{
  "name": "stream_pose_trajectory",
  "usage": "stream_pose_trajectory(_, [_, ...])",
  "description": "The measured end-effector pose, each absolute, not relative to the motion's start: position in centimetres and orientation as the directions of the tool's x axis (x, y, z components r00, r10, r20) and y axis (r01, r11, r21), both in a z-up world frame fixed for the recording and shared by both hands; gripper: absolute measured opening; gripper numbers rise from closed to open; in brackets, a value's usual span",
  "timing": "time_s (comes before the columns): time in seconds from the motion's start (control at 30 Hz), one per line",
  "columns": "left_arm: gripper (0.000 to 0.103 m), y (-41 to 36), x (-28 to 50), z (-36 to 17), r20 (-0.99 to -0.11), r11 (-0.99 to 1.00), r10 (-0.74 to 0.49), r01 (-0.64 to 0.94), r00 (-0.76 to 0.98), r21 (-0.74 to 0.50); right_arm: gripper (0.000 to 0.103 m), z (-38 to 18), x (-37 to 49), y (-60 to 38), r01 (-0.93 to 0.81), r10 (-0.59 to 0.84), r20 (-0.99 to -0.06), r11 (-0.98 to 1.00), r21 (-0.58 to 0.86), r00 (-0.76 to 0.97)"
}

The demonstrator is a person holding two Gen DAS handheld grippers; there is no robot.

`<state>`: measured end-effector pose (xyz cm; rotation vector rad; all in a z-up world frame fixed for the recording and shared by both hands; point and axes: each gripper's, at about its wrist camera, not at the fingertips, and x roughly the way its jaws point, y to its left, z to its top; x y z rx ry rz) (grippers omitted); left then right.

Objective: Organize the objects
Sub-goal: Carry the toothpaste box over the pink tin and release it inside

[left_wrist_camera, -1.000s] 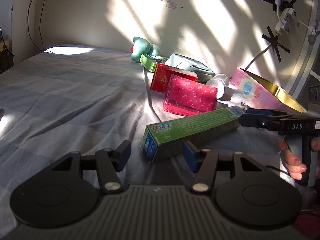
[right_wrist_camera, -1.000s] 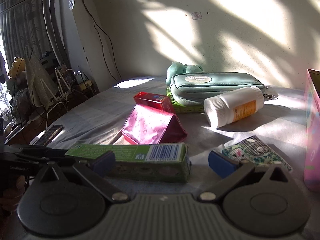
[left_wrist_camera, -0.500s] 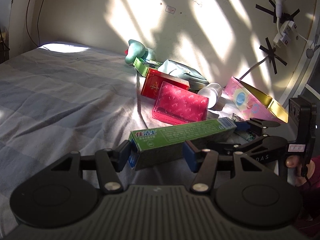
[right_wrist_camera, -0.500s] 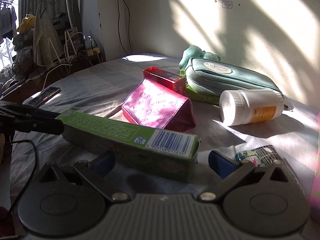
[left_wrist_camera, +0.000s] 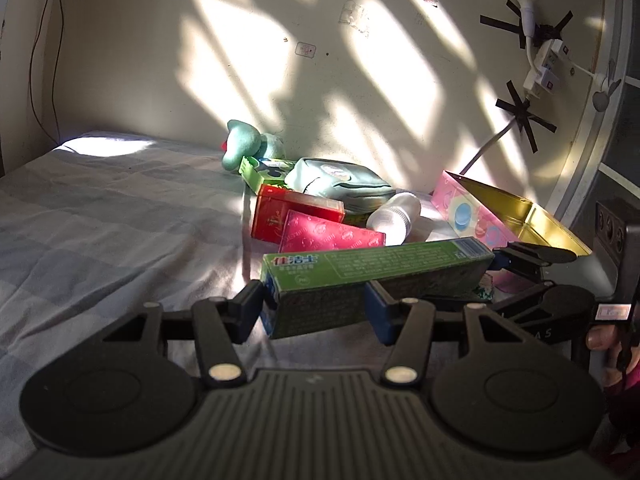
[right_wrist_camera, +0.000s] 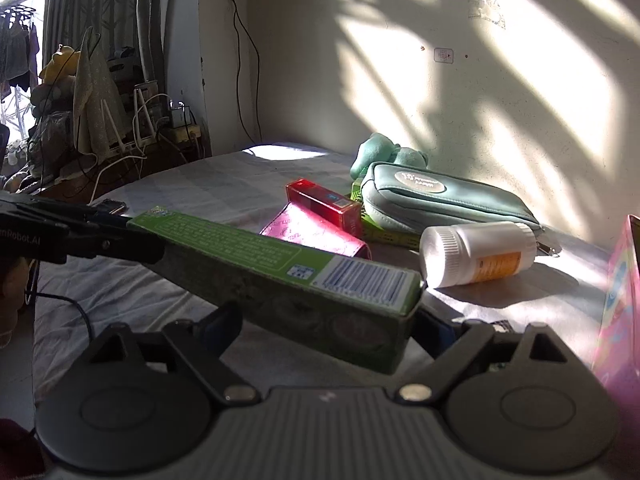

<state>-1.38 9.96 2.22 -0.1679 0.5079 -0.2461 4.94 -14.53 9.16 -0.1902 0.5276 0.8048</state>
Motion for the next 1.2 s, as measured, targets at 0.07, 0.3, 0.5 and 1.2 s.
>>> stream_pose_trajectory(0.07, [0.058, 8.1, -0.6, 3.2, -0.436, 0.955, -0.293, 0.234, 0.851, -0.184, 0.092, 10.1, 5.0, -16.1, -0.699, 0.619, -0.494, 0.714, 0.030, 0.611])
stream_pose_trajectory(0.3, [0.058, 0.1, 3.7, 5.9, -0.372, 0.909, -0.412, 0.406, 0.832, -0.098, 0.092, 12.6, 5.7, -23.8, -0.532, 0.489, -0.402, 0.847, 0.007, 0.774])
stream_pose_trajectory(0.5, [0.058, -8.2, 7.1, 6.7, -0.353, 0.843, -0.515, 0.537, 0.781, -0.042, 0.092, 13.0, 6.9, -31.4, -0.365, 0.341, -0.361, 0.931, 0.003, 0.868])
stream_pose_trajectory(1.2, [0.062, -17.4, 10.8, 2.9, -0.473, 0.800, -0.543, 0.599, 0.694, -0.039, 0.103, 9.5, 9.0, -40.8, -0.081, 0.110, -0.332, 0.991, 0.103, 0.937])
